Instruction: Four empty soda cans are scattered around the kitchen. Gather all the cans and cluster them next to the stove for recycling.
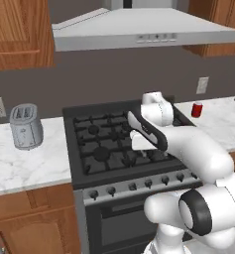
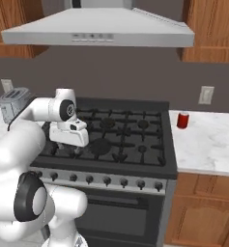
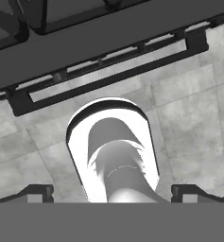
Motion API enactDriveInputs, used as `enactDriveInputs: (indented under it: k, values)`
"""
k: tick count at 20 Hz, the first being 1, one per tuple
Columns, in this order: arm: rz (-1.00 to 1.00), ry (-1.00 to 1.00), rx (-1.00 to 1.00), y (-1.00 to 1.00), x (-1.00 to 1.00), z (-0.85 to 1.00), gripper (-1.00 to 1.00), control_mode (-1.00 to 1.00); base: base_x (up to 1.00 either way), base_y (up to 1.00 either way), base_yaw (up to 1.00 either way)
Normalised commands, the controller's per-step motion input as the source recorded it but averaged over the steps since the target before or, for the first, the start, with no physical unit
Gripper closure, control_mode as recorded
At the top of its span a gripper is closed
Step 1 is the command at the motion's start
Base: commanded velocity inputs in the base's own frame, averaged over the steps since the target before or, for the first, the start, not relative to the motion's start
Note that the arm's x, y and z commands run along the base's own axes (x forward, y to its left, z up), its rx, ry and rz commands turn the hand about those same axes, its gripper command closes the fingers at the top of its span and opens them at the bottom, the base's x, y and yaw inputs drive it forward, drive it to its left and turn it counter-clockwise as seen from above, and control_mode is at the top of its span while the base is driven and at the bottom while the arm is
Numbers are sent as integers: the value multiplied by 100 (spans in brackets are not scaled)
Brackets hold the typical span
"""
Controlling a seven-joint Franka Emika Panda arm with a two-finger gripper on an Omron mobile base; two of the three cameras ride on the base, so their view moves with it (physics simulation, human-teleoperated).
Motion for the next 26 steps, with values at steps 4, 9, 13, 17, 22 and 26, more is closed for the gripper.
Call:
enactDriveInputs:
  k: [4, 9, 13, 17, 22, 26]
  values:
    - [0, 0, 0, 0, 0, 0, -100, 100, 0, 100, -2]
    - [0, 0, 0, 0, 0, 0, -100, 100, 0, 98, -1]
    - [0, 0, 0, 0, 0, 0, -100, 100, 3, 86, 0]
    - [0, 0, 0, 0, 0, 0, -100, 100, 8, 82, 0]
    - [0, 0, 0, 0, 0, 0, -100, 100, 11, 65, 4]
    - [0, 0, 0, 0, 0, 0, -100, 100, 14, 54, 11]
